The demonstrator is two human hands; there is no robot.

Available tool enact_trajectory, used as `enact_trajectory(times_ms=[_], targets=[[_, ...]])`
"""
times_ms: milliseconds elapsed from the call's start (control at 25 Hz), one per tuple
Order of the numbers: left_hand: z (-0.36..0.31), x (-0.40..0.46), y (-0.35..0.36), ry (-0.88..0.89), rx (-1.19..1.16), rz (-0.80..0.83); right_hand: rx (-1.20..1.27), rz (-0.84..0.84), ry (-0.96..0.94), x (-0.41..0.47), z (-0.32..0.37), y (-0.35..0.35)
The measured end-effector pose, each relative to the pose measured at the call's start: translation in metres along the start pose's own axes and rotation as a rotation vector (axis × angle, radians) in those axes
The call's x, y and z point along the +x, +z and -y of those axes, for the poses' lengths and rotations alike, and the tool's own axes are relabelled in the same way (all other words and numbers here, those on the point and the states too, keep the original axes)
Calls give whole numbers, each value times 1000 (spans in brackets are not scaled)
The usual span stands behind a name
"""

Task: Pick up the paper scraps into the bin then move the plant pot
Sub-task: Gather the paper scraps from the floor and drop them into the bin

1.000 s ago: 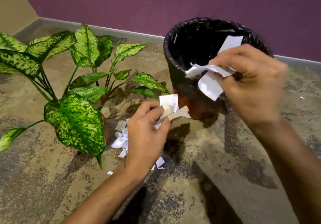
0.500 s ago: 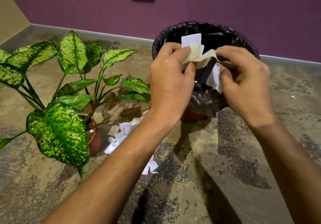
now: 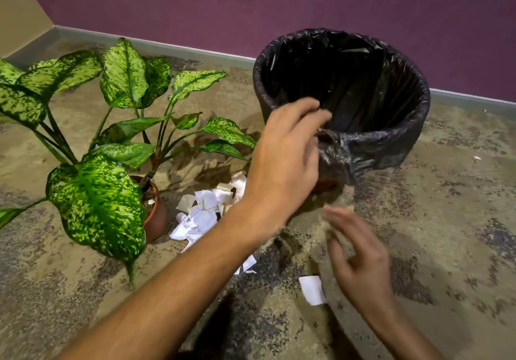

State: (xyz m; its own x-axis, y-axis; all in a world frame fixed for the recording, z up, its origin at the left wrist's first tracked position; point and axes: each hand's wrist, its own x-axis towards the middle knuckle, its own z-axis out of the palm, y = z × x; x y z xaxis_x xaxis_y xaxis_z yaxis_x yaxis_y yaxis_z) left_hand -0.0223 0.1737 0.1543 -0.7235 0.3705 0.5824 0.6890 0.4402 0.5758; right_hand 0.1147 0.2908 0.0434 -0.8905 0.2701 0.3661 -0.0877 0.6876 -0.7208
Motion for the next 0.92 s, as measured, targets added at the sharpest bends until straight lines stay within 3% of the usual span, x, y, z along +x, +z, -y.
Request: enact_trajectory(times_ms=[80, 160, 280, 400, 480, 640, 720, 920], targets=[[15, -43, -1, 133, -14, 62, -192, 182, 124, -40, -28, 14], [36, -96, -7, 205, 28, 230, -430, 425, 240, -74, -53, 22], [77, -163, -18, 150, 206, 495, -617, 676, 284, -112, -83, 27], [110, -196, -19, -205, 457, 705, -635, 785, 294, -123, -88, 30], [129, -211, -18, -508, 546, 687, -592, 819, 344, -119, -85, 30], [158, -243, -27, -1132, 471, 649, -581, 889, 414, -114, -84, 30], [164, -261, -29, -1218, 420, 703, -645, 891, 417, -113, -93, 31], [164, -268, -34, -1221, 330, 837, -722, 1024, 440, -109, -100, 29]])
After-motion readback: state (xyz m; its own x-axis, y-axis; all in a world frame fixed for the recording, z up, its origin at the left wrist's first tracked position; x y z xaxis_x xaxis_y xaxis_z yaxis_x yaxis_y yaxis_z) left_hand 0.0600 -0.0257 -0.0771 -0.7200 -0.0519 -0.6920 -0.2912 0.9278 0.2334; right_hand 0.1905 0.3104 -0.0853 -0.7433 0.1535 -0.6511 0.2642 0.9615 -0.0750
